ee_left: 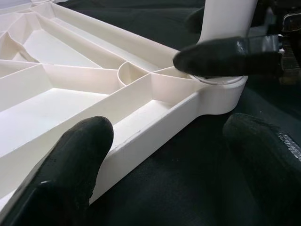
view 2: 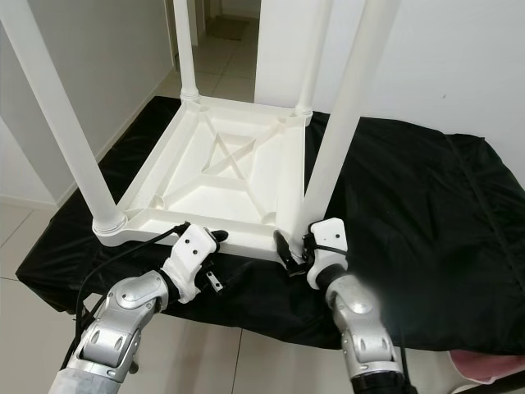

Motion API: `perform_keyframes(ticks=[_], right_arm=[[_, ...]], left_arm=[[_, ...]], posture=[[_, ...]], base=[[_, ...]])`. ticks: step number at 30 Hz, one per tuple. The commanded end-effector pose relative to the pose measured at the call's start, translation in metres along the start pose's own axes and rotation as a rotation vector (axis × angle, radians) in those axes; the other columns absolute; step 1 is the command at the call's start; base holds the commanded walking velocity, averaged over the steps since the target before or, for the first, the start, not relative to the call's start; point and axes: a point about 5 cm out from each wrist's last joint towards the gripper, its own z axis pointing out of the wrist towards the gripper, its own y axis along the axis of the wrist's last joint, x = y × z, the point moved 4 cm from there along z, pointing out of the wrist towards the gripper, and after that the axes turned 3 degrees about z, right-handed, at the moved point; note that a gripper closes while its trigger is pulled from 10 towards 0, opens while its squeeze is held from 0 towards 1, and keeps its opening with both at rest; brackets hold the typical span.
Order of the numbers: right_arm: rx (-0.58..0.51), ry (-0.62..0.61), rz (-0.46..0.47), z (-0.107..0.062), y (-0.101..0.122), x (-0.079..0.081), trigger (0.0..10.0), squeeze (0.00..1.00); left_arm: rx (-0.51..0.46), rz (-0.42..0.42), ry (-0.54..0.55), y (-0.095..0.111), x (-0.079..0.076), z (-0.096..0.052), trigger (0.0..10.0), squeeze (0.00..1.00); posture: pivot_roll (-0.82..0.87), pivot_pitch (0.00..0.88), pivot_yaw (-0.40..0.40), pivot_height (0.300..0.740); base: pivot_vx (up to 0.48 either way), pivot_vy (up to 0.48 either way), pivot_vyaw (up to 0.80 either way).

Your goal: Building children table

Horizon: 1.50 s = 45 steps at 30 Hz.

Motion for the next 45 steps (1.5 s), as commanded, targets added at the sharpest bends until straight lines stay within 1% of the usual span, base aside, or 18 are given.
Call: perform_keyframes(ticks=[1,5,6,7,8,9,20,21,22,23,25,28,30,31,33,39,42,45], right_arm=[[-0.004,0.060,-0.014,0.002,0.001,-0.001,10.0,0.00],[0.008,0.158,-0.058,0.006,0.001,-0.002,10.0,0.00],[0.017,0.184,-0.071,0.006,0.000,-0.002,7.8,0.00],[0.017,0.184,-0.071,0.006,0.000,-0.002,7.8,0.00],[0.023,0.196,-0.084,0.007,0.000,-0.002,3.1,0.00],[0.030,0.208,-0.092,0.008,-0.002,-0.002,0.0,0.00],[0.048,0.240,-0.084,0.004,-0.009,-0.004,0.0,0.00],[0.044,0.231,-0.064,0.002,-0.009,-0.006,0.7,0.00],[0.044,0.231,-0.064,0.002,-0.009,-0.006,0.7,0.00],[0.042,0.226,-0.045,0.001,-0.010,-0.006,10.0,0.00],[0.025,0.171,0.017,-0.001,-0.009,-0.004,10.0,0.00],[0.012,0.127,0.051,-0.001,-0.009,-0.003,10.0,0.00],[0.001,0.048,0.086,-0.001,-0.009,-0.005,10.0,0.00],[0.001,0.048,0.086,-0.001,-0.009,-0.005,10.0,0.00],[-0.001,-0.077,0.112,0.000,-0.012,-0.006,10.0,0.00],[0.016,-0.172,0.121,0.000,-0.018,-0.002,10.0,0.00],[0.032,-0.292,0.167,0.000,-0.022,0.008,10.0,0.00],[0.032,-0.311,0.178,0.000,-0.022,0.011,10.0,0.00]], left_arm=[[0.022,0.010,0.173,-0.003,0.016,-0.001,10.0,0.00],[0.016,0.015,0.165,-0.002,0.015,0.001,10.0,0.00],[0.015,0.016,0.163,-0.001,0.015,0.001,10.0,0.00],[0.015,0.016,0.163,-0.001,0.015,0.001,10.0,0.00],[0.014,0.019,0.159,-0.001,0.014,0.002,10.0,0.00],[0.013,0.021,0.156,-0.001,0.013,0.003,10.0,0.00],[0.010,0.036,0.156,-0.001,0.013,0.006,10.0,0.00],[0.008,0.035,0.158,-0.001,0.012,0.006,10.0,0.00],[0.008,0.035,0.158,-0.001,0.012,0.006,10.0,0.00],[0.009,0.033,0.159,-0.001,0.012,0.007,10.0,0.00],[0.009,0.030,0.159,-0.002,0.012,0.006,10.0,0.00],[0.009,0.030,0.159,-0.002,0.012,0.006,10.0,0.00],[0.010,0.031,0.158,-0.002,0.012,0.007,10.0,0.00],[0.010,0.031,0.158,-0.002,0.012,0.007,10.0,0.00],[0.009,0.032,0.156,-0.002,0.012,0.008,10.0,0.00],[0.011,0.036,0.153,-0.002,0.014,0.007,10.0,0.00],[0.018,0.047,0.152,-0.004,0.017,0.005,10.0,0.00],[0.019,0.047,0.153,-0.003,0.018,0.005,10.0,0.00]], posture=[[0.01,0.000,-0.029,0.740],[0.00,0.000,-0.026,0.740],[0.00,0.000,-0.026,0.740],[0.00,0.000,-0.026,0.740],[0.00,0.000,-0.029,0.740],[0.00,0.000,-0.030,0.740],[0.00,0.000,-0.048,0.740],[0.00,0.000,-0.048,0.740],[0.00,0.000,-0.048,0.740],[0.00,0.000,-0.048,0.740],[-0.01,0.000,-0.050,0.740],[-0.01,0.000,-0.047,0.740],[-0.01,0.000,-0.045,0.740],[-0.01,0.000,-0.045,0.740],[-0.02,0.000,-0.039,0.740],[-0.02,0.000,-0.028,0.740],[-0.02,0.000,-0.023,0.740],[-0.02,0.000,-0.023,0.740]], base=[[0.000,0.000,0.00],[0.000,0.000,0.00],[0.000,0.000,0.00],[0.000,0.000,0.00],[0.000,0.000,0.00],[0.000,0.000,0.00],[0.000,0.000,0.00],[0.000,0.000,0.00],[0.000,0.000,0.00],[0.000,0.000,0.00],[0.000,0.000,0.00],[0.000,0.000,0.00],[0.000,0.000,0.00],[0.000,0.000,0.00],[0.000,0.000,0.00],[0.000,0.000,0.00],[0.000,0.000,0.00],[0.000,0.000,0.00]])
